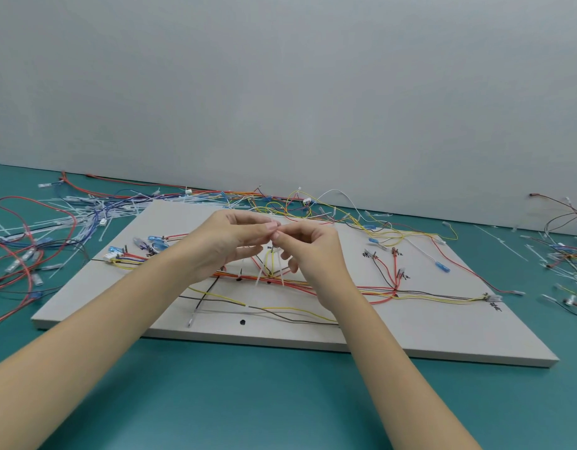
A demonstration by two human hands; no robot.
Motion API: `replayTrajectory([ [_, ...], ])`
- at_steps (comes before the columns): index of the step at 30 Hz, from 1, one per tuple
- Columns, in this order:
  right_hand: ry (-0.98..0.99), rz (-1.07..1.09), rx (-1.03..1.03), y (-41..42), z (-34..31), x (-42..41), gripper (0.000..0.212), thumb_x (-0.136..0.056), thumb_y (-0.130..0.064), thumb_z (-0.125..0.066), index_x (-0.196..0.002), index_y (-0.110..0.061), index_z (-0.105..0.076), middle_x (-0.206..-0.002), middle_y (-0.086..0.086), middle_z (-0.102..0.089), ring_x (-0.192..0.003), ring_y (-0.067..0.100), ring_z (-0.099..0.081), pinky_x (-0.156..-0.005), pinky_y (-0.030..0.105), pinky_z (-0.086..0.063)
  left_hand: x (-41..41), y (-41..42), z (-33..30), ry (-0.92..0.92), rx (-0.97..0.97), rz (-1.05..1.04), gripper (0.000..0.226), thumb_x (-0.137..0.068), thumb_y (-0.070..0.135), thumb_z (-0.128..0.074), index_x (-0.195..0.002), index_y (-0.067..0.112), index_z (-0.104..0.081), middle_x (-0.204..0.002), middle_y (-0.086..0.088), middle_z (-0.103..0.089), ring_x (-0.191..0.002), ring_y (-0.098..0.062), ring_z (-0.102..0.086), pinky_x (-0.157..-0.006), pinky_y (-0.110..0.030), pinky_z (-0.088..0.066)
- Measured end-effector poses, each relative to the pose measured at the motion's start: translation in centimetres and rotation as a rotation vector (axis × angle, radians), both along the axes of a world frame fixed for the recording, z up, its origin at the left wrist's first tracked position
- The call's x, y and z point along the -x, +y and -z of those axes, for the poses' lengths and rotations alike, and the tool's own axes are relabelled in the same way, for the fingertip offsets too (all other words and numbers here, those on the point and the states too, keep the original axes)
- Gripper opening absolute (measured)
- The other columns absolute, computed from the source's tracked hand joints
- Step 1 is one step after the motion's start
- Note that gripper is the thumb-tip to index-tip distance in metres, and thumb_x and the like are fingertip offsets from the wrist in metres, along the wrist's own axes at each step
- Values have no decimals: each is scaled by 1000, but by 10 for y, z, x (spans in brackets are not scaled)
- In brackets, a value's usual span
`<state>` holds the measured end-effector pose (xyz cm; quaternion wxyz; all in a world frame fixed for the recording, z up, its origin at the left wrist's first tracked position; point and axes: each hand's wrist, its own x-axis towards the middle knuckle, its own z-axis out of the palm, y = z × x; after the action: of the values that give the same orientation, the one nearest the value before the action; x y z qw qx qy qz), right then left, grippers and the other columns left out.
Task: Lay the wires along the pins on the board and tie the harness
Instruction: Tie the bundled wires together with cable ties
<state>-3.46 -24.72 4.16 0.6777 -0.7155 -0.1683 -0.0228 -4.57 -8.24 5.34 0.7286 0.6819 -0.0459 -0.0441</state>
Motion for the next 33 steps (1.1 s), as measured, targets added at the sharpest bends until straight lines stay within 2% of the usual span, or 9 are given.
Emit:
replayTrajectory([
  [7,71,-80,60,-6,5,2,4,-86,-4,-69,-88,-3,-72,-68,3,-66,-54,10,-56,-45,19,-42,-1,-4,5,-44,52,-130,23,-67,30,-77,-85,16,-78,-83,-1,-74,-76,-8,-68,-67,-17,-54],
  [11,85,-113,132,-10,3,-2,4,-86,0,-67,-88,1,-71,-70,6,-66,-55,13,-60,-50,21,-50,-4,-3,11,-92,25,-153,13,-82,23,-71,-89,13,-76,-81,-3,-74,-74,-10,-69,-66,-18,-55],
  [13,73,-75,133,-11,3,-6,6,-87,2,-65,-90,3,-70,-69,9,-64,-55,16,-60,-52,23,-54,-4,-2,16,-141,-143,-194,16,-91,25,-65,-89,13,-75,-80,-4,-75,-74,-10,-69,-66,-21,-55],
  [16,70,26,76,-12,5,-14,9,-89,3,-62,-92,8,-69,-70,13,-64,-56,22,-60,-59,31,-55,-4,0,28,-348,-701,-219,22,-93,24,-62,-82,11,-75,-76,-4,-72,-71,-14,-62,-67,-21,-46],
  [18,81,59,45,-13,8,-17,10,-89,4,-61,-93,10,-68,-72,14,-64,-57,23,-61,-59,28,-55,0,-1,34,-425,-938,-152,19,-92,23,-63,-82,14,-77,-79,2,-68,-75,-13,-57,-66,-16,-39],
  [24,97,26,-25,-8,15,-19,9,-89,7,-60,-94,8,-68,-72,16,-66,-54,15,-63,-58,22,-57,3,-4,36,-547,-1019,-56,13,-92,19,-62,-94,20,-75,-89,7,-61,-87,-11,-50,-71,-19,-33],
  [26,93,10,-20,-5,17,-19,8,-89,7,-60,-93,7,-68,-71,14,-65,-53,14,-63,-57,22,-57,3,-5,38,-567,-1084,-55,15,-92,18,-61,-95,19,-75,-86,8,-56,-86,-12,-47,-74,-23,-31],
  [29,83,-26,14,-1,19,-19,8,-89,7,-60,-91,6,-68,-70,13,-66,-54,15,-63,-57,24,-56,2,-7,38,-577,-1121,-85,15,-90,17,-59,-93,16,-73,-80,8,-52,-78,-11,-43,-77,-29,-38],
  [33,73,-43,63,2,23,-20,9,-89,6,-60,-92,5,-68,-73,15,-66,-56,17,-63,-58,24,-56,3,-6,40,-586,-1178,-73,14,-93,18,-55,-96,16,-69,-83,6,-52,-78,-10,-41,-75,-27,-36],
])
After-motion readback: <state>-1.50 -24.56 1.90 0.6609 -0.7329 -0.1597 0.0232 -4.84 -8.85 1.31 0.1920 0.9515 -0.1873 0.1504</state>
